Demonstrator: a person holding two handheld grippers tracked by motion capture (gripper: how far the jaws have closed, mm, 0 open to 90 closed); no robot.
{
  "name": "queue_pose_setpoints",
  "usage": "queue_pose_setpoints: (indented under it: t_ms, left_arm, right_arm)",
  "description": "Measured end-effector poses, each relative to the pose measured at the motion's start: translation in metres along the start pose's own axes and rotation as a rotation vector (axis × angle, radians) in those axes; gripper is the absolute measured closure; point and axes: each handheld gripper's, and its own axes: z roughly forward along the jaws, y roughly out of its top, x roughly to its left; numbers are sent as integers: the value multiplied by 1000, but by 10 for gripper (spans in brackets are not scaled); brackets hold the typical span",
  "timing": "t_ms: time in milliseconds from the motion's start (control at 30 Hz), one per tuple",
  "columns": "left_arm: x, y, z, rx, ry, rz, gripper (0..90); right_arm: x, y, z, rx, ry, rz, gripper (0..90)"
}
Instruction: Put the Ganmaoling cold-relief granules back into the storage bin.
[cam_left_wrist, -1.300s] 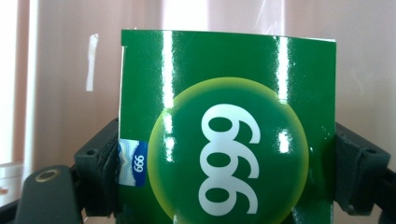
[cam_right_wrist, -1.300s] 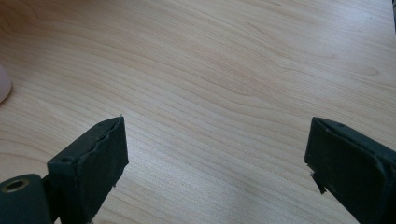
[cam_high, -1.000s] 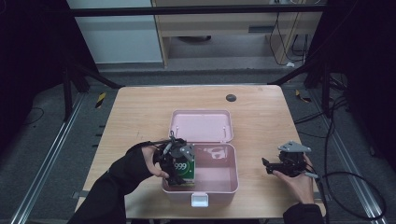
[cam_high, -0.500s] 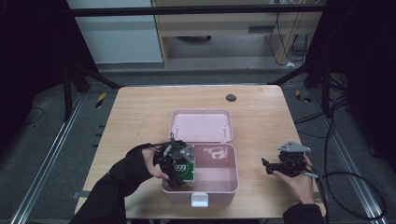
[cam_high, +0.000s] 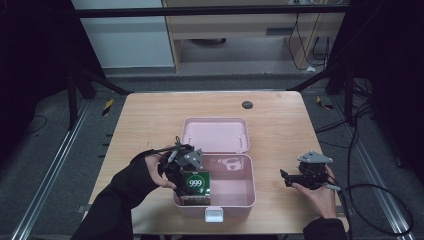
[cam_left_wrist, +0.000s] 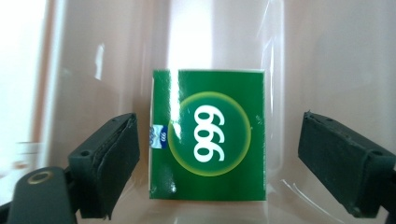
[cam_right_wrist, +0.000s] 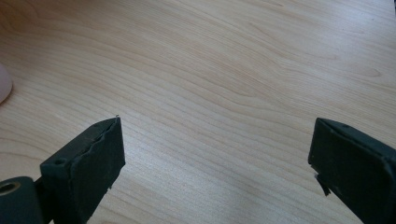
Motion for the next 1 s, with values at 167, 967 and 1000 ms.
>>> queue_pose_setpoints:
  t_ms: [167,967,1000]
  left_arm:
    - [-1,-4,-29,-123,41,-16,164]
    - [-15,-92,-76,-233,199,-224,391]
    - [-16,-98,-73,-247,208,-246,395]
  right_arm:
    - [-1,0,-1,-3,0,6,43]
    - [0,-1,-2,11,-2,19,53]
    - [0,-1,-2,10,-2,20,55]
